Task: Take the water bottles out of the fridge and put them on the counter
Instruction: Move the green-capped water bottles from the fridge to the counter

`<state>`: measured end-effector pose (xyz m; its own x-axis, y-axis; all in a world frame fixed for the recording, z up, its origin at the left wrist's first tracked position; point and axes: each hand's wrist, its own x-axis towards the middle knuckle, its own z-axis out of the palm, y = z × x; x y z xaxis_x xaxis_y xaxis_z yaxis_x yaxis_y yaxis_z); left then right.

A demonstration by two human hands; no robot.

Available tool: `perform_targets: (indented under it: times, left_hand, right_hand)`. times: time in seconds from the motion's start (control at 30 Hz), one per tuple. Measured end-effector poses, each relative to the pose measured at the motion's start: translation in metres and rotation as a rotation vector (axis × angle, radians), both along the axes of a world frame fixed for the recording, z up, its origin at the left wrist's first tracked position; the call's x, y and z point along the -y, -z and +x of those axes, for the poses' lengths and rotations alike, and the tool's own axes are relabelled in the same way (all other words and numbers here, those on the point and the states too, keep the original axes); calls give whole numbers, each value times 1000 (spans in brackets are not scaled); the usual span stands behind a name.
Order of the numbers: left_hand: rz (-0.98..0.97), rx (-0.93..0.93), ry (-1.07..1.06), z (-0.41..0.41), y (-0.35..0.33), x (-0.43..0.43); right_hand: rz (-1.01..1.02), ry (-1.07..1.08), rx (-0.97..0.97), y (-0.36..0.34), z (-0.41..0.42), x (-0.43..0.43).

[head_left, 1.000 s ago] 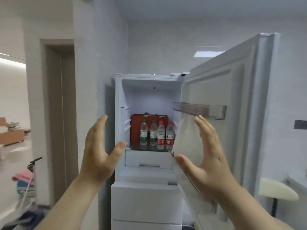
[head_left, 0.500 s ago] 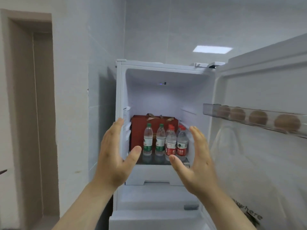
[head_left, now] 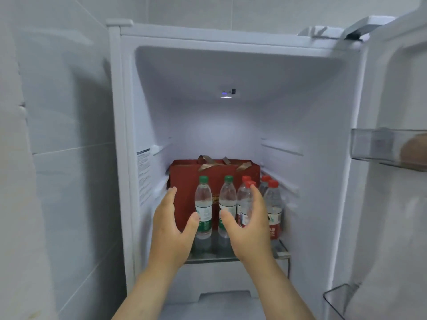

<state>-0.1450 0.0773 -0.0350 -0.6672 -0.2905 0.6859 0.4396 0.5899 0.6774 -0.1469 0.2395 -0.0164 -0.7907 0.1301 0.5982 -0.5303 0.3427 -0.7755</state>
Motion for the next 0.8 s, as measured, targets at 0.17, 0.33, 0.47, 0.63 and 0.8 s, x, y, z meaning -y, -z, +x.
perform_targets:
  times: [0.17,0.33,0.47,0.63,0.8]
  left_hand:
    - [152,172,-18,-91,30,-6]
    - [284,340,31,-168,50,-14]
    - [346,410,23,-208,57,-18]
    - [373,377,12,-228,67,-15]
    - [425,317,-22,-222,70,-8]
  right_hand:
    - [-94,-64,114,-5,-89,24]
    - [-171,31,232,-4,-173,48]
    - [-132,157,287,8,-219,55]
    - [-23,257,281,25,-243,54]
    - [58,259,300,40,-243,50]
